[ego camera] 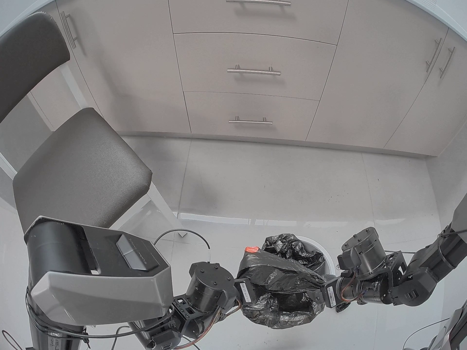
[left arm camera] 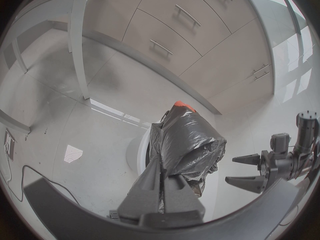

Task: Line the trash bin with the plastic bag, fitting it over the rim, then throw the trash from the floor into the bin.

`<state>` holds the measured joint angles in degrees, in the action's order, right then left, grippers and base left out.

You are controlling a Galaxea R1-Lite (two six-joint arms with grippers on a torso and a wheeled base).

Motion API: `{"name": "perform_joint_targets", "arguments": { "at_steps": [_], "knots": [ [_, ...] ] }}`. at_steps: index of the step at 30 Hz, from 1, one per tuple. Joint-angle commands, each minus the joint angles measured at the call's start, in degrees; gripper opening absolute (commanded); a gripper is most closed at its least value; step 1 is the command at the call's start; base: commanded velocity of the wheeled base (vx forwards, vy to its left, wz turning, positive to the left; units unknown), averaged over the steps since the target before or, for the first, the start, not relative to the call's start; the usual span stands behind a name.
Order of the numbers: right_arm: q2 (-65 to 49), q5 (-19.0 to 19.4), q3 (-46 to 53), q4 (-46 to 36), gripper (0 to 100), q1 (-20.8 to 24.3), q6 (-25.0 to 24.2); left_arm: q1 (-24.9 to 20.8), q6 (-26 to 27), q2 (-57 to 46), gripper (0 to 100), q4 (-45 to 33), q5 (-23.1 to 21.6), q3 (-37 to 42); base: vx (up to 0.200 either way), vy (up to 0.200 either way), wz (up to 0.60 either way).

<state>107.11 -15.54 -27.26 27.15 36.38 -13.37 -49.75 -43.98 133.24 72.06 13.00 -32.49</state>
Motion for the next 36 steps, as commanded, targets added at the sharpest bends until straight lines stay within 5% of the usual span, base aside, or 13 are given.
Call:
{"name": "perform_joint_targets", "arguments": {
  "at_steps": [1, 5, 14, 22, 28, 36],
  "knots": [
    [0.21, -0.37, 1.77, 0.01, 100, 0.98, 0.10, 0.00, 0.04, -0.09, 0, 0.01, 0.01, -0.03, 0.000, 0.000, 0.00],
    [3.11, -1.60, 0.98, 0.62, 100, 0.54, -0.07, 0.00, 0.04, -0.09, 0, 0.01, 0.10, -0.03, 0.000, 0.000, 0.00],
    [17.87, -3.97, -0.87, 19.35, 100, -0.96, 0.45, 0.00, 0.04, -1.06, 0, 0.01, 0.10, 0.06, 0.000, 0.000, 0.00],
    [17.26, -4.14, -1.57, 19.79, 100, -1.92, 0.54, -0.08, 0.83, -2.55, 0, 0.01, 0.10, -0.12, 0.000, 0.000, 0.00],
    [12.69, -3.79, -3.15, 19.79, 100, -5.09, 6.08, -0.17, 1.18, -2.37, 0, -0.25, 0.01, -0.38, 0.000, 0.000, 0.00],
    [13.22, -3.53, -6.32, 19.87, 100, -6.49, 7.57, 0.00, 2.41, -1.23, 0, -0.52, -0.34, -1.00, 0.000, 0.000, 0.00]
  ]
}}
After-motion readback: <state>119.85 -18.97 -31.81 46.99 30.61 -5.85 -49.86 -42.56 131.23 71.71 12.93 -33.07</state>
